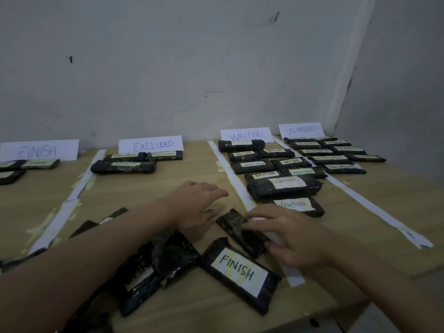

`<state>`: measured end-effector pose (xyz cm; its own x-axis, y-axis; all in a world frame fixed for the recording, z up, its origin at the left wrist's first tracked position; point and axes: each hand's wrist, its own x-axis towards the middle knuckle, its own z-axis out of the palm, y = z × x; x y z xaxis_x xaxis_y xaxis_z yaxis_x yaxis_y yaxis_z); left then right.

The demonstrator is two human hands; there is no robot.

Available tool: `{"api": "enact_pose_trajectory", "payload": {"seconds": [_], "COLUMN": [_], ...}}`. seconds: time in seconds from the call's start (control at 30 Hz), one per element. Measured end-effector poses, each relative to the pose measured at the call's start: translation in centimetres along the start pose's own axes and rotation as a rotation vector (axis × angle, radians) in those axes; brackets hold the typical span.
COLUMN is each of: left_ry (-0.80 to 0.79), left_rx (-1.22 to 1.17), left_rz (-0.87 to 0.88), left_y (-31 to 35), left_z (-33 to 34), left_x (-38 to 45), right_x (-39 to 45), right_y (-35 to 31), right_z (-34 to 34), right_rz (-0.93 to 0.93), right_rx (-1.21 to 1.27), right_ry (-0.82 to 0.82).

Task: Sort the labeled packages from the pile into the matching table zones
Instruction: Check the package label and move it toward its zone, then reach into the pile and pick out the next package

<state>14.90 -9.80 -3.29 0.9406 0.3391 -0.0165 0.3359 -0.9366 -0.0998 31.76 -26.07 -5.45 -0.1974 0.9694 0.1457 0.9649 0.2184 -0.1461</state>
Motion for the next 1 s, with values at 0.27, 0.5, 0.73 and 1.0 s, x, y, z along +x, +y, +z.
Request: {"api": "enact_pose_trajectory", "payload": {"seconds": [0.27,0.5,0.73,1.0], "left_ry": [-0.047,0.075,0.475,0.476], "left_rx": [-0.084,-0.364,-1.018,-1.24], "left_rz": [0.026,0.052,-0.155,-0.248], "left_y": [-0.6,-0.3,-1.0,-2.3], "left_z": [0.1,0.5,-1.3,-2.1], "left_x": [-1.4,-1.1,-1.0,-1.8], "right_x": [1.4,2.4,4.6,6.1], "right_y": [-0.5,-1.1,-2.5,-3.6], "right_z": [-0.2,0.0,-1.3,-1.7], "right_rz": [0.01,0.128,0.365,0.335], "right_rx": [0.01,0.614,1.509,1.629], "right_ry": [-0.204,0.214,0.535,0.559]}}
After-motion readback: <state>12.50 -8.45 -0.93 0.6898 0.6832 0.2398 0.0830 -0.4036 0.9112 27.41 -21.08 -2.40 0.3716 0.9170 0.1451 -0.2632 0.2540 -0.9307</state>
